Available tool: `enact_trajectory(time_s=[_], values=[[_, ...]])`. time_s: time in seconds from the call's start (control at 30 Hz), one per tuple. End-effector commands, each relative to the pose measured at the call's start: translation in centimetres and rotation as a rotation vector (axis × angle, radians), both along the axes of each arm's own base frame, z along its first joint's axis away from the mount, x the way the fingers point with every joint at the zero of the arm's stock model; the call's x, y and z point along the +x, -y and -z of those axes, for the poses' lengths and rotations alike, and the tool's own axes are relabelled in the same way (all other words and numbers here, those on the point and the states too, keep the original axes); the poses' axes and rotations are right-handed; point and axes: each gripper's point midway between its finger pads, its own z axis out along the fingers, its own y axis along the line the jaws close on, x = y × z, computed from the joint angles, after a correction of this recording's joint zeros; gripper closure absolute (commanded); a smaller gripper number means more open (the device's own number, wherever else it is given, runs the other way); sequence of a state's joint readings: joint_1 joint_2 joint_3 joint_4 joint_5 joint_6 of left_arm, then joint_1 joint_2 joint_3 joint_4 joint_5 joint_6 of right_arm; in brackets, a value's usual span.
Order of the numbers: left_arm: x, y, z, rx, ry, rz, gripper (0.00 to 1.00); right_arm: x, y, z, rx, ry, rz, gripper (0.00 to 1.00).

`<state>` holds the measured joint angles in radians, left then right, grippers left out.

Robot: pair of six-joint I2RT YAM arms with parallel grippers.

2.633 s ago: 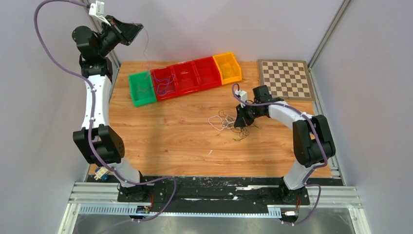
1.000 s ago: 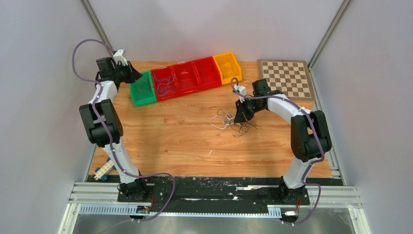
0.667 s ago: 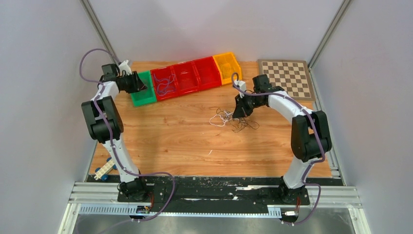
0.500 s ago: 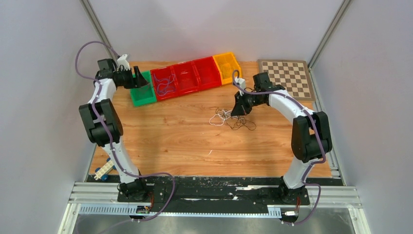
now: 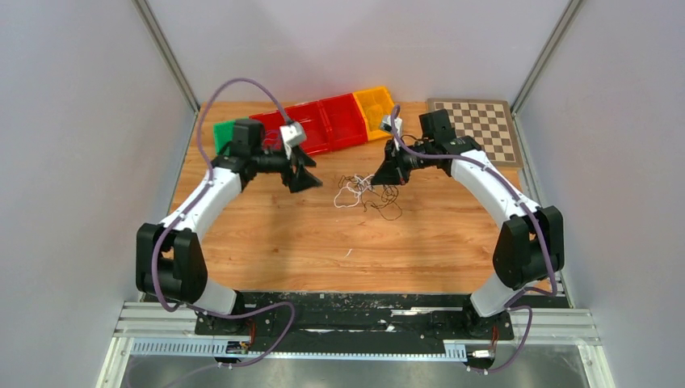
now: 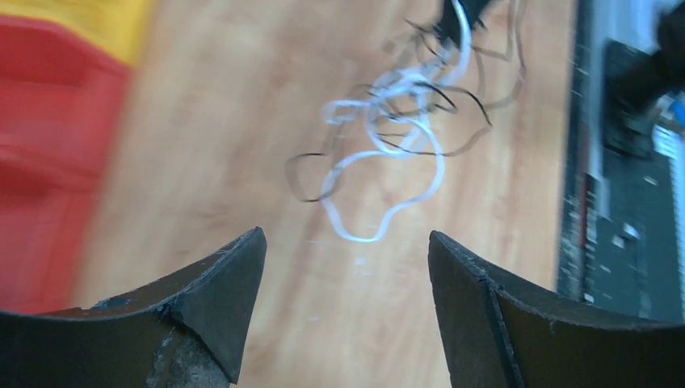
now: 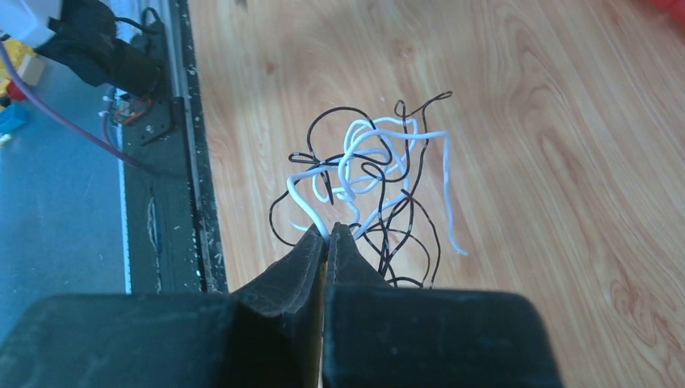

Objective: Untangle the cables

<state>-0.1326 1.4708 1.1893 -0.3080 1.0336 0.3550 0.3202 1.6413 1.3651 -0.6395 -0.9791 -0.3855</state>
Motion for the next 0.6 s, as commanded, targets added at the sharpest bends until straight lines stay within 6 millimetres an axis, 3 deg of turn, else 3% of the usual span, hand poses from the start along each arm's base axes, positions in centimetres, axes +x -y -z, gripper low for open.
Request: enact_trajectory(time_s=[0.0,0.03,0.07,0.1,0.13,0.2,0.37,0.43,0.5,0.57], values=[[-3.7,4.3,1.4,-0.018,0.057,0.149,0.21,-1.2,-1.3,-5.7,0.102,0.074,-0.044,1.0],[-5.3,5.5,2.7,-0.012,0.032,0.179,0.21,-1.4,-1.4,-6.1,0.109,0.066,-0.039,1.0],[-5.6,6.2,2.0,-0.023,0.091,0.19,0.23,-1.4,-1.4,-6.5,0.119,0.059,-0.034,1.0],[-6.7,7.0,3.3,-0.011,0.077,0.205,0.24,-1.5,-1.5,-6.8,0.127,0.054,-0.033,1.0],[-6.5,7.6,2.8,-0.023,0.136,0.205,0.24,-1.7,-1.6,-7.0,0.135,0.045,-0.031,1.0],[-7.2,9.0,3.7,-0.02,0.155,0.217,0.23,-2.0,-1.7,-7.3,0.147,0.034,-0.034,1.0],[-6.3,11.3,4.7,-0.014,0.138,0.222,0.24,-2.3,-1.8,-7.6,0.155,0.02,-0.033,1.0],[-5.9,11.9,5.2,-0.009,0.115,0.221,0.34,-2.1,-1.7,-7.7,0.154,0.018,-0.022,1.0],[-5.8,12.1,5.4,0.003,0.086,0.217,0.57,-1.6,-1.3,-7.5,0.148,0.013,0.002,1.0],[-6.3,11.6,4.7,0.019,0.069,0.223,0.89,-0.3,-0.2,-6.9,0.125,0.012,0.064,1.0]])
